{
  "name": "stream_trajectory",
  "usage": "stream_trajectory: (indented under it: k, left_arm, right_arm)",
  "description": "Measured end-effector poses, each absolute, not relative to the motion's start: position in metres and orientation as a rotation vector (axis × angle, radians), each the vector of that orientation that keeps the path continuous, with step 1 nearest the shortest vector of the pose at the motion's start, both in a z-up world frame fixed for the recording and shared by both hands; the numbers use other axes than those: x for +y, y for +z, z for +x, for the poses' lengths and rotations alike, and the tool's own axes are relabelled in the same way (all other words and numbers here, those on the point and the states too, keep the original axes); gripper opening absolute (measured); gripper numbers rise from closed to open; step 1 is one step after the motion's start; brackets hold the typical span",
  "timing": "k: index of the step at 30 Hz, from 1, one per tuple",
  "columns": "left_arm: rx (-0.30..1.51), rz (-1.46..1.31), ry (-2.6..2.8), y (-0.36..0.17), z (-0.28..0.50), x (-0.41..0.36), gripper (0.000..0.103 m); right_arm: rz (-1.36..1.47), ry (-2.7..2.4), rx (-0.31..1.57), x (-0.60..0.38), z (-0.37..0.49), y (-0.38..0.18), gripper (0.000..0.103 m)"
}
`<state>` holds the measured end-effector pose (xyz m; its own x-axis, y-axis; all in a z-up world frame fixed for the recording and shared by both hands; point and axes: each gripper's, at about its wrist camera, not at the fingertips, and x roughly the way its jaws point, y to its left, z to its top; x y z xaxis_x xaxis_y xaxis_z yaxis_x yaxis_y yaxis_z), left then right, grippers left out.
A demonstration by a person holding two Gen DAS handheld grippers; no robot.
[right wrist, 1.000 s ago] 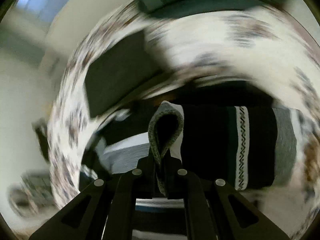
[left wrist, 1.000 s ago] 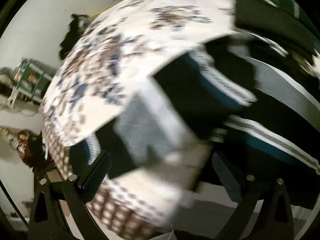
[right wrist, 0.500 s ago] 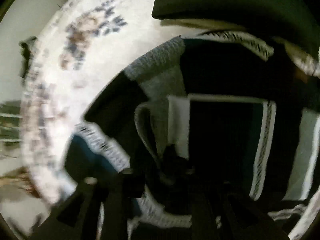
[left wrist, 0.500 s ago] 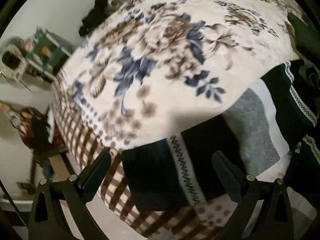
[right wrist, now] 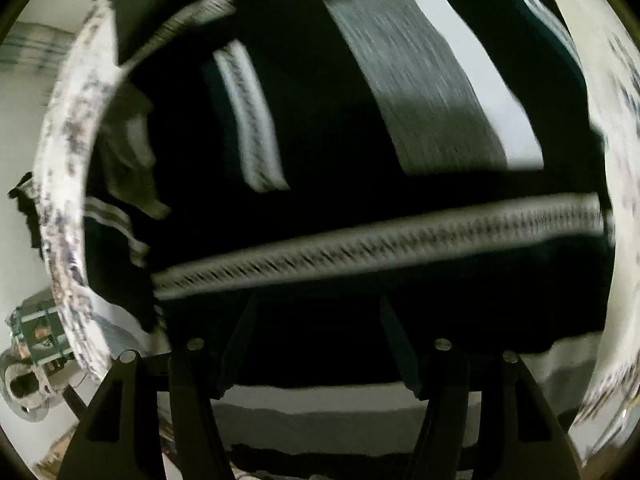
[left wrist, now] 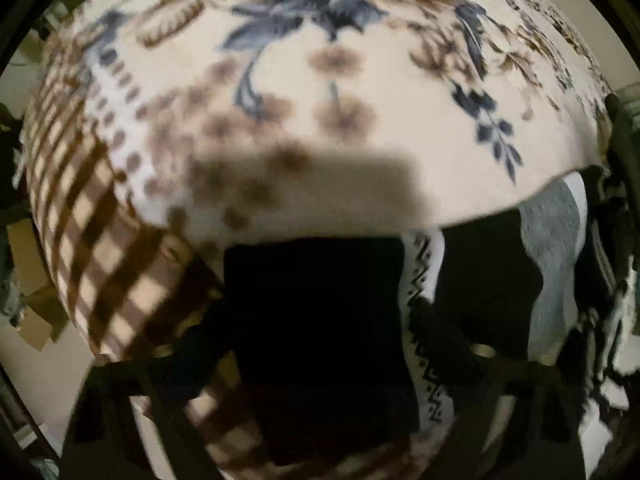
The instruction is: Fold small clothes
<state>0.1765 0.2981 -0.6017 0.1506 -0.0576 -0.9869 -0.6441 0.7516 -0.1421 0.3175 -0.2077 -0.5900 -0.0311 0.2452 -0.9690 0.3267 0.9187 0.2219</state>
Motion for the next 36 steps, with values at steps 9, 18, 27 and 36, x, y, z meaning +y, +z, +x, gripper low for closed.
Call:
stream_trajectory:
  k: [9, 18, 27, 36]
  left_arm:
    - [1.074, -0.615, 0.5, -0.496, 0.207, 0.346, 0.008]
    - [0.983, -0.787, 0.482, -0.506, 0.252, 0.422, 0.013]
    - [0.914, -1.214, 0.522, -0.545, 0.171, 0.414, 0.07]
    - [0.883, -1.186, 0.621, -0.58, 0.223, 0.396, 0.04]
  right_arm:
    - [0.435, 0.011, 1.58, -0.166, 0.315, -0.583, 0.065]
    - [0.382, 0.048, 1.53, -0.109, 0.355, -0.581, 0.065]
    - [0.42, 0.075, 1.495, -0.081, 0.379, -0.573, 0.065]
    - [0.177, -0.292, 1.389, -0.125, 0.36, -0.567, 0.089]
